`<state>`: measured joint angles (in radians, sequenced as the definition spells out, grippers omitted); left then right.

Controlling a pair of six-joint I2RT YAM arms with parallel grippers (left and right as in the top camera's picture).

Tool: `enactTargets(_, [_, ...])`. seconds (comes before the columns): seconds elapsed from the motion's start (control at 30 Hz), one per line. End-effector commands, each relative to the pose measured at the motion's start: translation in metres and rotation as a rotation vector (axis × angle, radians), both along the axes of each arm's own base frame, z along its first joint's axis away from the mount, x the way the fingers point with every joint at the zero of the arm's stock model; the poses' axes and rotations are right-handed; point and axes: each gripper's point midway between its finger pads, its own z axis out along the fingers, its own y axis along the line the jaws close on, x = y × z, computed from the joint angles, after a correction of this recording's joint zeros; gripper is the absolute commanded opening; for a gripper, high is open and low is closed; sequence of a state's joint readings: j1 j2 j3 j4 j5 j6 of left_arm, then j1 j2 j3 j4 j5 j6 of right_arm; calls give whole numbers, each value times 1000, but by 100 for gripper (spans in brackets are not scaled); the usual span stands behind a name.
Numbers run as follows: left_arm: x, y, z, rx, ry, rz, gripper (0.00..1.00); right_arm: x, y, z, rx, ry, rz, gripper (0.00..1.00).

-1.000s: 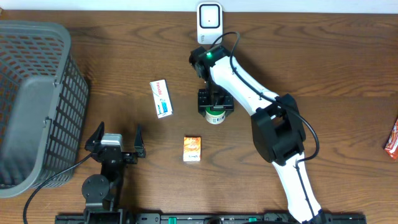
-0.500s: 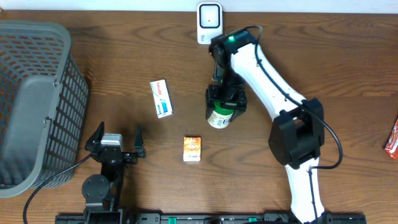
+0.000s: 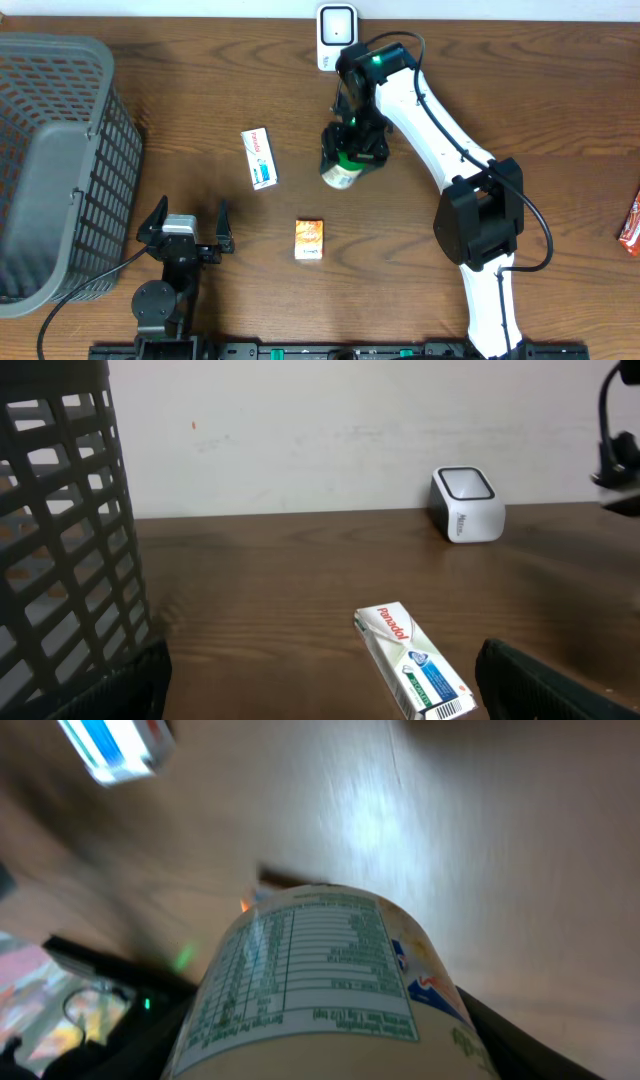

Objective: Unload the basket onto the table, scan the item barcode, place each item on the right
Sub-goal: 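Lift the jar and carry it toward the scanner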

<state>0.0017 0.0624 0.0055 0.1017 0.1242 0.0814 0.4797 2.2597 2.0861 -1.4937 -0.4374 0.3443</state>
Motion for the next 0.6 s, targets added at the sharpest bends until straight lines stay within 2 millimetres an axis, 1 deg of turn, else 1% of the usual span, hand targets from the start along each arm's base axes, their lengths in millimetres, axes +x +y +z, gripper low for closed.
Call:
enactTargets(0.0, [0, 1, 2, -5, -8, 8, 96, 21, 17, 27, 127, -115, 4, 52])
enactTargets(0.1, [0, 1, 2, -5, -8, 8, 96, 30, 41, 42, 277, -146, 11, 52])
enactTargets(0.13, [0, 1, 2, -5, -7, 8, 96, 33, 47, 47, 317, -159, 15, 52])
enactTargets(0.2, [0, 1, 2, -5, -8, 8, 96, 43, 53, 54, 351, -210, 24, 52])
enactTargets(0.3, [0, 1, 2, -5, -8, 8, 96, 60, 52, 65, 348, -293, 21, 51])
enactTargets(0.4, [0, 1, 2, -5, -7, 8, 96, 84, 41, 80, 278, -437, 36, 51])
enactTargets(0.47, [0, 1, 2, -5, -8, 8, 96, 100, 34, 97, 232, -550, 56, 50])
enactTargets(0.57, [0, 1, 2, -5, -8, 8, 96, 120, 28, 131, 191, -710, 71, 47])
